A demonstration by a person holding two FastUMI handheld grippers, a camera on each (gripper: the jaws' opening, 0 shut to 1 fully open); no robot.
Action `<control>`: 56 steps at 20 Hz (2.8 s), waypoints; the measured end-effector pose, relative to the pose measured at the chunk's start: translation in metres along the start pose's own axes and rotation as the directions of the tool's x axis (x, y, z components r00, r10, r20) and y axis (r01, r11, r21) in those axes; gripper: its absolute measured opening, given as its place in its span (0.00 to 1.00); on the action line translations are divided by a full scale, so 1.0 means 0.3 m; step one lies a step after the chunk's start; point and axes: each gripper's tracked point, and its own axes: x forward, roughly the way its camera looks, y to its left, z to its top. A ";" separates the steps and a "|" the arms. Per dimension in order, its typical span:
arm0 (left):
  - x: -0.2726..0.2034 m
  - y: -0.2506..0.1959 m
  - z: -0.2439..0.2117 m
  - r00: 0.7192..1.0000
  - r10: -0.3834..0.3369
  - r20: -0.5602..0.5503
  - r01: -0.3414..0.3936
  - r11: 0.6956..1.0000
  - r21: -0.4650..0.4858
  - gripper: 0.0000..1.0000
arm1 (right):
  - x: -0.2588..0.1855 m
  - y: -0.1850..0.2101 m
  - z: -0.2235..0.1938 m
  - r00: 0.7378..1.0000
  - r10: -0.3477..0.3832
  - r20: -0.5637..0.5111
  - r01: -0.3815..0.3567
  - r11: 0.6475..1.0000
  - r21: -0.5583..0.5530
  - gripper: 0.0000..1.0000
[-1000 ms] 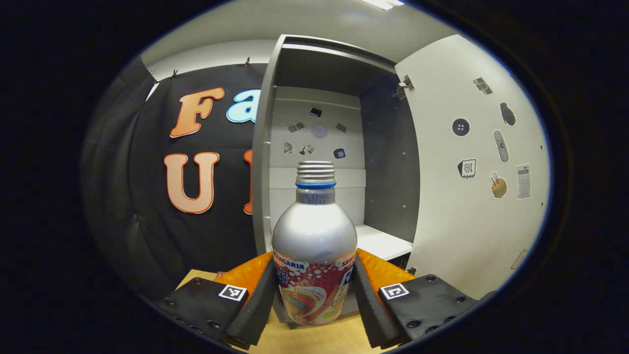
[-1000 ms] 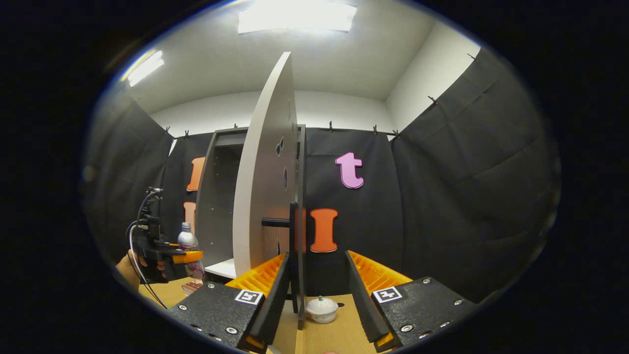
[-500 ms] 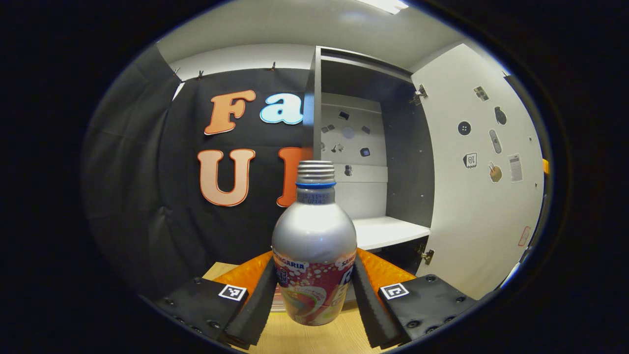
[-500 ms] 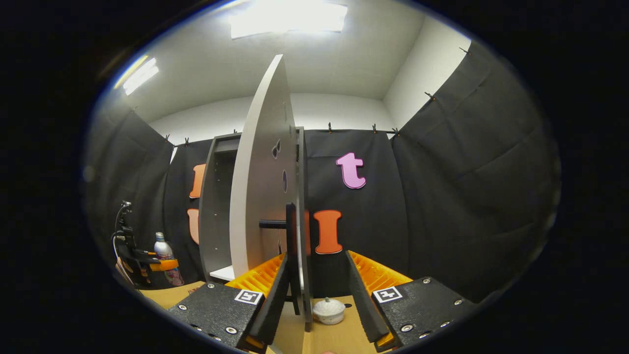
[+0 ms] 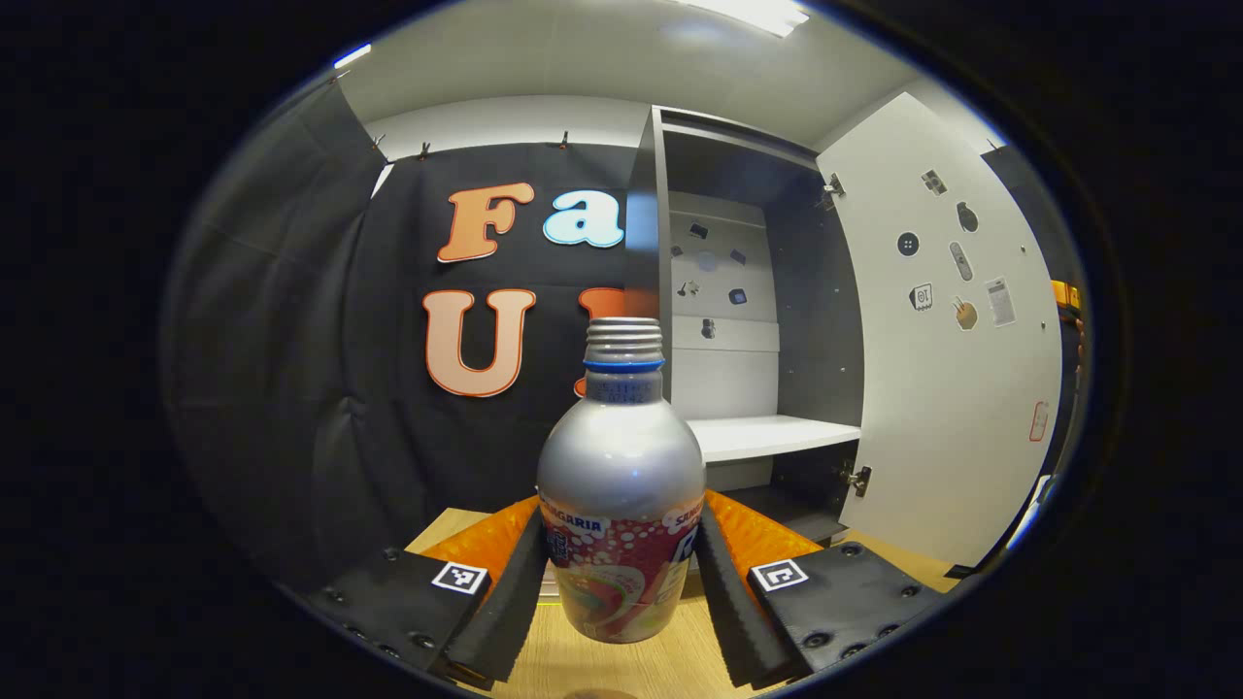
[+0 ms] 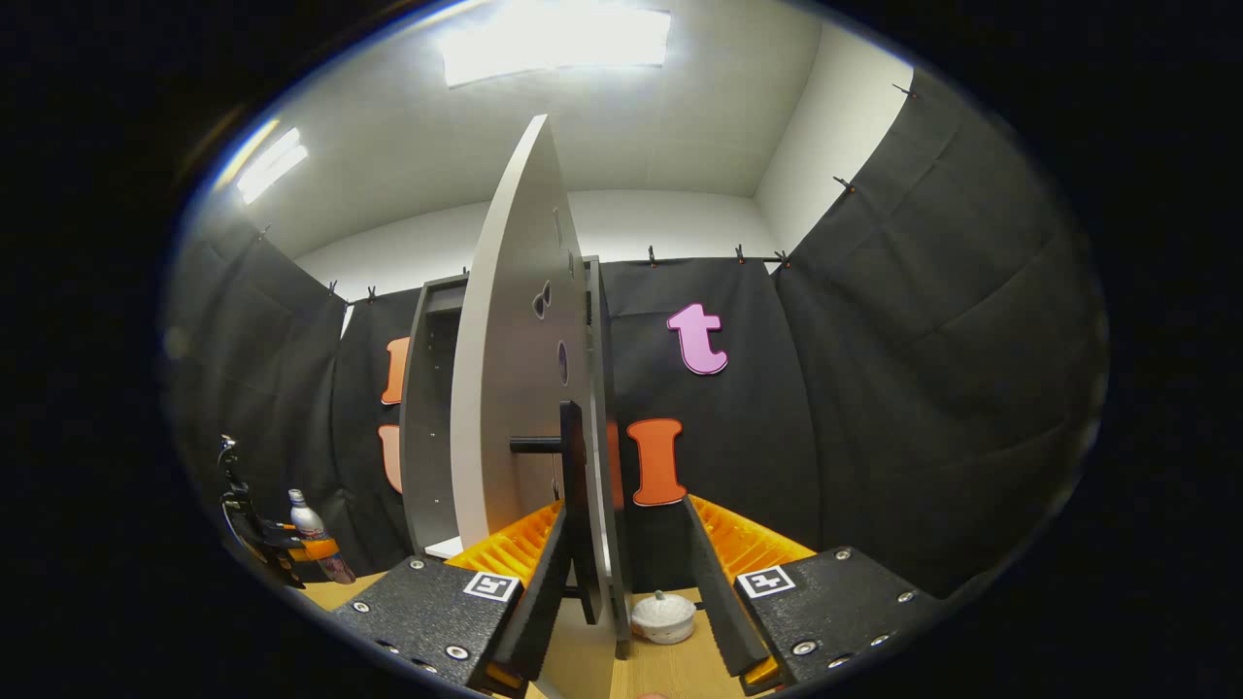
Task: Open the cabinet door with the right hand, grasp the bottle in the cabinet with the left hand and place it on the coaster, then close the cabinet door with the right hand.
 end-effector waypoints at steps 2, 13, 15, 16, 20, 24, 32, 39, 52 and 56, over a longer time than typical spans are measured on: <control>-0.018 0.018 -0.027 1.000 0.004 -0.001 -0.004 1.000 -0.012 0.84 | 0.000 -0.001 0.001 1.000 -0.001 0.002 0.001 1.000 0.001 0.67; -0.073 0.089 -0.214 1.000 0.010 -0.009 -0.010 0.999 -0.032 0.84 | -0.004 0.004 -0.030 1.000 0.014 -0.005 -0.014 1.000 -0.024 0.67; -0.077 0.094 -0.258 1.000 0.012 -0.009 -0.012 1.000 -0.026 0.84 | -0.009 0.000 -0.056 1.000 0.012 -0.026 -0.013 0.999 -0.042 0.67; -0.077 0.094 -0.284 1.000 0.009 -0.020 -0.010 1.000 -0.027 0.84 | -0.006 0.000 -0.053 1.000 0.013 -0.026 -0.014 0.999 -0.042 0.68; -0.082 0.097 -0.387 0.998 0.013 -0.068 -0.015 0.999 -0.030 0.84 | -0.012 0.000 -0.065 0.999 0.023 -0.031 -0.024 0.999 -0.046 0.63; -0.100 0.093 -0.479 0.996 -0.001 -0.094 -0.002 1.000 -0.029 0.84 | -0.008 0.002 -0.073 0.999 0.032 -0.041 -0.034 0.998 -0.050 0.69; -0.158 0.081 -0.619 0.991 -0.033 -0.127 0.024 0.997 -0.068 0.84 | -0.022 0.005 -0.075 0.998 0.049 -0.030 -0.052 0.995 -0.086 0.71; -0.193 0.076 -0.737 0.985 -0.039 -0.169 0.026 0.997 -0.078 0.84 | -0.027 0.009 -0.061 0.998 0.065 -0.007 -0.065 0.995 -0.076 0.75; -0.193 0.062 -0.823 0.986 -0.018 -0.167 0.017 1.000 -0.006 0.86 | -0.042 0.007 -0.052 0.997 0.071 0.010 -0.070 0.995 -0.077 0.75; -0.207 0.066 -0.808 0.987 0.012 -0.160 -0.007 0.999 0.032 0.87 | -0.041 0.001 -0.057 0.997 0.074 0.006 -0.074 0.995 -0.074 0.71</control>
